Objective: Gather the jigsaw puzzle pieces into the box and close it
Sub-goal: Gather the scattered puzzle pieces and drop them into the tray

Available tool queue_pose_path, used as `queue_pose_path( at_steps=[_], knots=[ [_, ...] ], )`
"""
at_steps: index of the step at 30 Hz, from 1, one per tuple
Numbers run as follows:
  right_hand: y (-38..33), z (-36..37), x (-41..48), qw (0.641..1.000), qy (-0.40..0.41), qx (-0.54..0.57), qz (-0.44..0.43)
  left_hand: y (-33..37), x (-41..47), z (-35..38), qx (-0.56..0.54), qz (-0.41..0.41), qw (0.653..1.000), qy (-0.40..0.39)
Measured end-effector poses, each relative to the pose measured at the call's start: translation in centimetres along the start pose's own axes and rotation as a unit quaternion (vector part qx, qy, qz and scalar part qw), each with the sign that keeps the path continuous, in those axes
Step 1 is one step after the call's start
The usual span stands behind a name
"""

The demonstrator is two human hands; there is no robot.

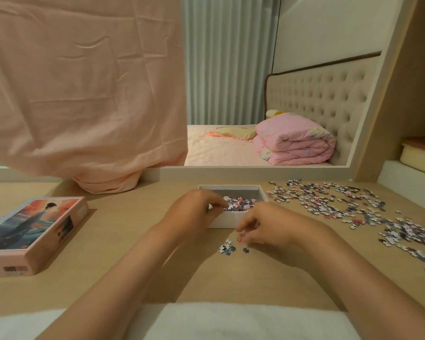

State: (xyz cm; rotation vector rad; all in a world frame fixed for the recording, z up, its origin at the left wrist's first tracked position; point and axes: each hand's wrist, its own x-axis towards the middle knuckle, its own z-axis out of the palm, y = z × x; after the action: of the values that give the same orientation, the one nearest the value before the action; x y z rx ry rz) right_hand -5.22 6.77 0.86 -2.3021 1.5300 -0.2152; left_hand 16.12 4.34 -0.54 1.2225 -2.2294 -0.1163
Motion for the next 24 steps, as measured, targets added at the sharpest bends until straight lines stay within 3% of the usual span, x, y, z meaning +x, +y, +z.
queue_pose_path(
  at_steps=[4,6,14,17,24],
  knots=[
    [0.3,0.8,-0.1,0.999,-0.037,-0.032,-0.019,0.8,-2.0,0.4,0.018,0.015,0.982,-0.185],
    [0.2,0.9,-0.1,1.000,-0.021,-0.006,0.004,0.8,-2.5,1.0,0.048,0.029,0.973,-0.224],
    [-0.4,1.8,0.3,0.999,0.021,0.038,0.018,0.7,-2.2,1.8,-0.025,0.038,0.982,-0.186],
    [-0.6,1.9,0.1,0.998,0.025,0.057,0.026,0.0,-2.4,0.7,-0.052,-0.011,0.981,-0.185],
    [-1.6,2.8,0.0,0.996,0.033,0.074,0.033,-0.1,-2.6,0.8,-0.019,0.018,0.979,-0.201]
  ],
)
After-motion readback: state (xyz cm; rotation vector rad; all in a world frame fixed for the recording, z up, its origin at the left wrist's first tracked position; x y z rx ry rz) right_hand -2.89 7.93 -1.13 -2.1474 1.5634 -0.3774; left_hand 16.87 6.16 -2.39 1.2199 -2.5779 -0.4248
